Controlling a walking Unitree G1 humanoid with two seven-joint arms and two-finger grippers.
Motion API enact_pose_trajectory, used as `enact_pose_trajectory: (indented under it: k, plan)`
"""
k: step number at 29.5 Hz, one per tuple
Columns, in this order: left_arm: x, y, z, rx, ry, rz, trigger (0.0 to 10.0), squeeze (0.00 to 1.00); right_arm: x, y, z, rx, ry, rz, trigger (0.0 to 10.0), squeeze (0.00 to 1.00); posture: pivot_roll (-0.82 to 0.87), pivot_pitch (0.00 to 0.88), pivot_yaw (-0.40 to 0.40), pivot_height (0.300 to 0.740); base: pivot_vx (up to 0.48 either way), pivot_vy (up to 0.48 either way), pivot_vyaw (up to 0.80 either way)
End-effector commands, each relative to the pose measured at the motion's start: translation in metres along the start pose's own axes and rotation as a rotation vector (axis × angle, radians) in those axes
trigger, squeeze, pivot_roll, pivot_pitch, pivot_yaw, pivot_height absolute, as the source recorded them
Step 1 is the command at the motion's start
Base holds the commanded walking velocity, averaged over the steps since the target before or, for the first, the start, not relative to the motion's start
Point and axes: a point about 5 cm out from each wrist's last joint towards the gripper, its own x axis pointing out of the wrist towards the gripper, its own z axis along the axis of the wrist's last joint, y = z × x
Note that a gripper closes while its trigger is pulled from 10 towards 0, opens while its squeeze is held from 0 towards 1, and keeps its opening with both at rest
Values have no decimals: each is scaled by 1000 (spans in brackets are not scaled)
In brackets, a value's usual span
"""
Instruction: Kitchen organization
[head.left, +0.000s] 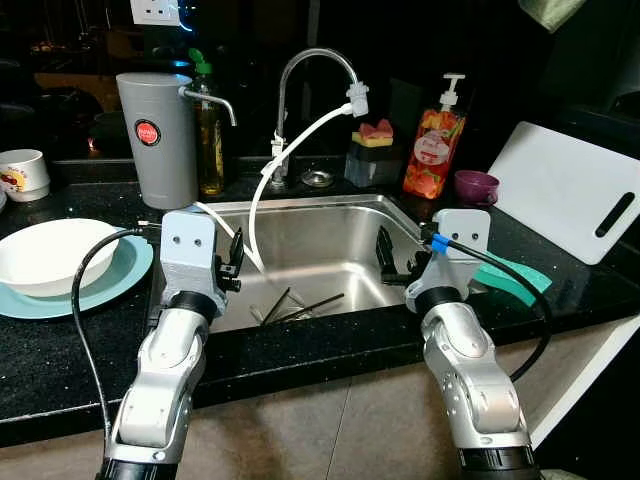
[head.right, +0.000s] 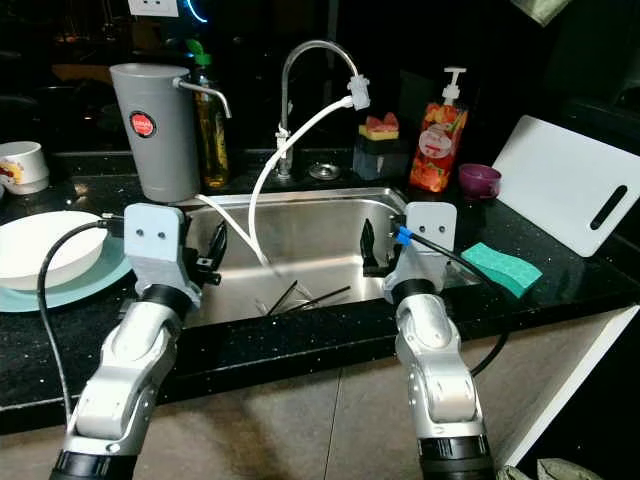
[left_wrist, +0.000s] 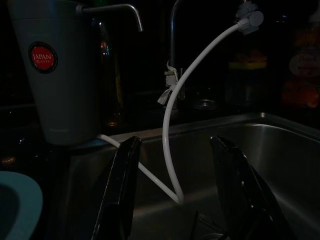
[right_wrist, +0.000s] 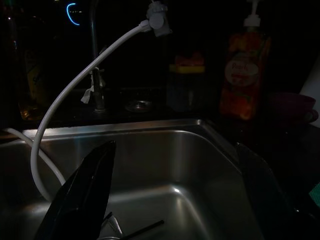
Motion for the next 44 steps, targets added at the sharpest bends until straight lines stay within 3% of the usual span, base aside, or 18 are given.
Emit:
enact_pose_trajectory:
  k: [1, 27, 44]
  plan:
    - [0, -2, -1, 4, 0, -6, 10000, 0, 0, -2, 2, -8, -5, -6, 10000, 0, 75, 43, -82, 740, 0, 0, 0]
    - [0, -4, -3, 7, 6, -16, 10000, 0, -1, -2, -1, -9, 1, -5, 10000, 0, 72, 31, -79, 740, 0, 0, 0]
    - [-18, -10, -22, 11, 88, -38, 10000, 0, -15, -10, -33, -2, 114, -50, 10000, 0, 39, 44, -66, 740, 0, 0, 0]
